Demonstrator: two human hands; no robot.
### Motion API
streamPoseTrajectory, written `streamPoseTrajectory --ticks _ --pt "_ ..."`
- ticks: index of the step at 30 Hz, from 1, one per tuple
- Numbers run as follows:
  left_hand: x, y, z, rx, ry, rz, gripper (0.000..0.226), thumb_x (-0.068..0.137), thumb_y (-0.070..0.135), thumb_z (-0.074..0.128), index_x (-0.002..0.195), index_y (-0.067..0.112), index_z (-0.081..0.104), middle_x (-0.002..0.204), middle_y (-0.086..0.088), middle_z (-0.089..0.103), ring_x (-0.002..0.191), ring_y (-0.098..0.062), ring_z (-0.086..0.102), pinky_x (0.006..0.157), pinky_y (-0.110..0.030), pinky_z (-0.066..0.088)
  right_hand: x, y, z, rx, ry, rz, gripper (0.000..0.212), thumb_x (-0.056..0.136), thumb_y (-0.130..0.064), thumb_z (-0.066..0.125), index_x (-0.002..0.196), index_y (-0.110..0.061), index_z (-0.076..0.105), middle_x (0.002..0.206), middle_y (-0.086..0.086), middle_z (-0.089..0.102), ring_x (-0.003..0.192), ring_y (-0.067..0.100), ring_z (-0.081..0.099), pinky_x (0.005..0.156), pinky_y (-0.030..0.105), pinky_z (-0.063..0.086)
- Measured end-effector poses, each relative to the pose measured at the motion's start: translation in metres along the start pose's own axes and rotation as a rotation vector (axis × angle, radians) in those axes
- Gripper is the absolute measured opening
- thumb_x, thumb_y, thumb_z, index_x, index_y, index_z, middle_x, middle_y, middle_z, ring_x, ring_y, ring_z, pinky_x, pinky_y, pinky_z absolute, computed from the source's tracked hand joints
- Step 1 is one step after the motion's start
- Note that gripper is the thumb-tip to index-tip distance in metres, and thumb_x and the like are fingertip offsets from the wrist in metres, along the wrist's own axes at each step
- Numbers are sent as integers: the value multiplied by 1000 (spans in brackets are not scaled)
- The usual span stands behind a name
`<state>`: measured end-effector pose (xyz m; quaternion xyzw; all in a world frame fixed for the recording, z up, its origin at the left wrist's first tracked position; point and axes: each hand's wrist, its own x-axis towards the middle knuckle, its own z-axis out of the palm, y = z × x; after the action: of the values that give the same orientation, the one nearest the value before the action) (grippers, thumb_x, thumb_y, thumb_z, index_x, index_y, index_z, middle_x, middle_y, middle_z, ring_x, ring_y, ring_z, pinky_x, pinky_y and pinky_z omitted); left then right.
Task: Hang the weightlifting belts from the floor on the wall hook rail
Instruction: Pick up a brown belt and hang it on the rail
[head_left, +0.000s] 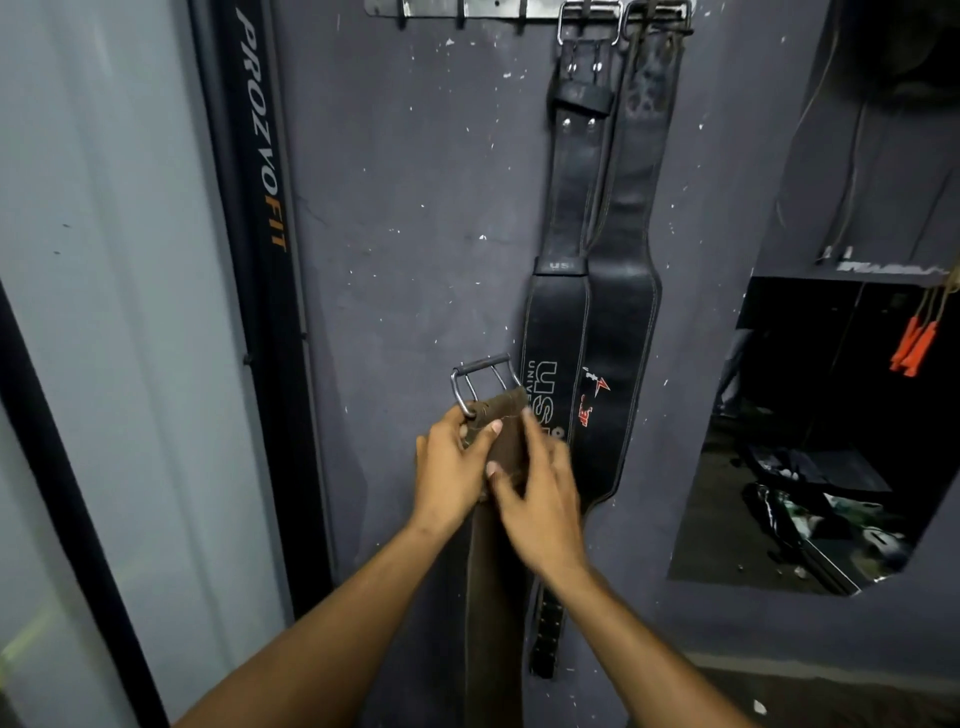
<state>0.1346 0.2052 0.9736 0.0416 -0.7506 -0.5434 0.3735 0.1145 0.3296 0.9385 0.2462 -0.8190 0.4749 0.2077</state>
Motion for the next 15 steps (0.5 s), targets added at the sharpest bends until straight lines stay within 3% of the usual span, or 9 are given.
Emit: streamPoseTrajectory --ticks 2,4,7,9,11,13,15 --pt "7 17 4 31 -30 14 21 86 36 72 104 24 74 84 9 79 84 -4 75 86 -38 60 -5 -7 7 91 -82 -39 93 84 -25 73 164 -25 25 154 0 37 136 7 45 114 18 34" --pt "7 35 7 116 -130 57 32 84 46 66 108 27 75 92 9 80 93 -6 75 90 -36 59 2 -13 8 228 -29 -6 80 84 -17 71 155 -30 37 146 -1 53 131 10 56 110 22 45" --pt "7 52 4 251 -245 95 50 84 56 58 128 34 68 120 7 76 116 -11 68 103 -36 54 16 -9 -3 316 110 78 51 93 -12 67 139 -29 54 113 -8 74 106 13 73 83 15 55" --pt "11 55 -4 172 -308 69 44 87 51 59 128 37 68 120 7 76 109 -10 70 99 -37 55 26 -2 -14 454 150 102 39 95 -8 67 127 -29 63 104 -10 77 101 9 73 76 10 52" --pt "14 53 -8 -83 -350 67 31 95 33 64 125 31 72 114 6 77 93 -7 72 89 -35 58 35 0 -23 613 122 123 33 96 -8 67 123 -26 65 104 -11 78 99 5 74 78 13 54" --pt "14 46 -11 -234 -217 148 33 96 18 68 126 32 69 113 7 72 79 -3 65 80 -30 58 44 -3 -30 700 67 145 29 98 -11 66 124 -22 60 105 -14 78 97 5 74 77 15 56" --pt "17 35 -14 -183 30 173 40 91 22 74 124 39 63 111 9 53 73 2 51 75 -16 50 51 -6 -38 799 8 202 25 100 -18 67 123 -22 59 104 -9 79 97 12 76 76 19 58"
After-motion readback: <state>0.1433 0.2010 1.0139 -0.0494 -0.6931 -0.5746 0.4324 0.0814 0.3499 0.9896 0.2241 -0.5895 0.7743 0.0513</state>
